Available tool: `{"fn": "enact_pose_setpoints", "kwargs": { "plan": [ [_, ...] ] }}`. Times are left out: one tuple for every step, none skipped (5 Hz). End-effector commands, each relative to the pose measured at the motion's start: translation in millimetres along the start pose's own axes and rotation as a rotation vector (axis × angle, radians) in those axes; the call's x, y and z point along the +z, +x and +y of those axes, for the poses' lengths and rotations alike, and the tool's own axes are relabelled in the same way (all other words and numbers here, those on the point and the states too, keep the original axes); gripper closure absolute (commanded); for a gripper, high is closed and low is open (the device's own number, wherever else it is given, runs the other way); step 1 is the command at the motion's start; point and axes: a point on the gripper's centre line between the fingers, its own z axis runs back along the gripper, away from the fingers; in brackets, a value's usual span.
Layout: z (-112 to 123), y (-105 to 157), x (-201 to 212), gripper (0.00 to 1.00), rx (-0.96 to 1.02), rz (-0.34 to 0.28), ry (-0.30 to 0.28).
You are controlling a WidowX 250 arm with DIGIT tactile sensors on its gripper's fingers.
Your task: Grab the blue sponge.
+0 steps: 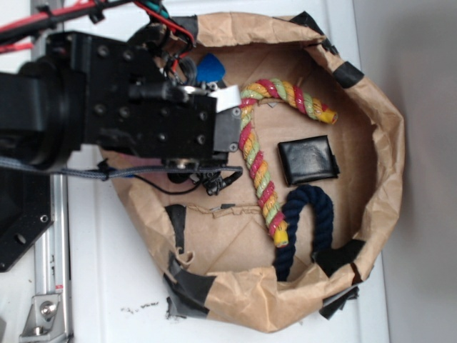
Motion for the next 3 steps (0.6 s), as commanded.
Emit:
{"fn": "enact_pose_setpoints", "kwargs": {
  "plan": [
    [5.0, 15.9, -38.1, 0.0, 0.118, -0.064, -0.05],
    [6.1, 20.9, -45.4, 0.0, 0.16, -0.04, -0.05],
    [4.7, 23.7, -48.8, 0.0, 0.168, -0.007, -0.09]
  ]
}}
